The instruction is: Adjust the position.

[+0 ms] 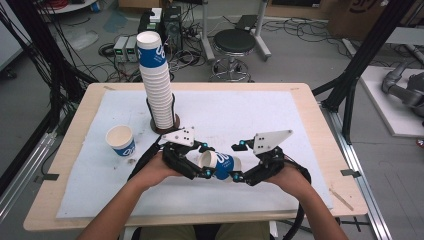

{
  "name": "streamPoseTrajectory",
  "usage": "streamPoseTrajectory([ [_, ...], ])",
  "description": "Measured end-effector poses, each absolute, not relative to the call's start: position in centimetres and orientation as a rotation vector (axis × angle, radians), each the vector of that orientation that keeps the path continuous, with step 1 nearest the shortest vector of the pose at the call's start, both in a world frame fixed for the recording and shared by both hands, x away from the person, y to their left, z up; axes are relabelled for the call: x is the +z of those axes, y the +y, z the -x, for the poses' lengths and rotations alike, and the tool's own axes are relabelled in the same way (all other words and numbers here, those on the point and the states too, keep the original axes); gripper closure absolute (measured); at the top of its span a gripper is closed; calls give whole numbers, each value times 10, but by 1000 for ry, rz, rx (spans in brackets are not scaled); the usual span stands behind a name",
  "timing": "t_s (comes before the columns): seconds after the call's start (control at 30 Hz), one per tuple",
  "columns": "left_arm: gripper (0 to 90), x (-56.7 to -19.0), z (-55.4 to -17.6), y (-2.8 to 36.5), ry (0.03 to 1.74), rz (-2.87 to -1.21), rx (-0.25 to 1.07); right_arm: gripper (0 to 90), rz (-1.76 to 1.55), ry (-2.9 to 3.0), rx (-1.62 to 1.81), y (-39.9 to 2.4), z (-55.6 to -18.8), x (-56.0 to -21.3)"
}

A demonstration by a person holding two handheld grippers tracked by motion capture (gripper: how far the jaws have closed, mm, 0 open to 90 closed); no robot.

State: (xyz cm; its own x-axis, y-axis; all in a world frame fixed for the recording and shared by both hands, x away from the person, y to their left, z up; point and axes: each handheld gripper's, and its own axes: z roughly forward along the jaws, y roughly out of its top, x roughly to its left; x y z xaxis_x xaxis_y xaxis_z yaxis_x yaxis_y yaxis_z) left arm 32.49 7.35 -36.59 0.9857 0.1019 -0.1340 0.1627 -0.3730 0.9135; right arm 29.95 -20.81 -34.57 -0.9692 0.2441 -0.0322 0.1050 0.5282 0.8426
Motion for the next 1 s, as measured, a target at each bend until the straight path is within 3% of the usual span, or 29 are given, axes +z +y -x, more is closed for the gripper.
streamPoseTrajectory([
  [0.6,304,-382,-324,95,219,-1726,-51,205,-485,2404,1651,-229,-293,-375],
  [1.0,304,-386,-321,98,193,-1681,-73,205,-508,2421,1695,-232,-289,-388],
])
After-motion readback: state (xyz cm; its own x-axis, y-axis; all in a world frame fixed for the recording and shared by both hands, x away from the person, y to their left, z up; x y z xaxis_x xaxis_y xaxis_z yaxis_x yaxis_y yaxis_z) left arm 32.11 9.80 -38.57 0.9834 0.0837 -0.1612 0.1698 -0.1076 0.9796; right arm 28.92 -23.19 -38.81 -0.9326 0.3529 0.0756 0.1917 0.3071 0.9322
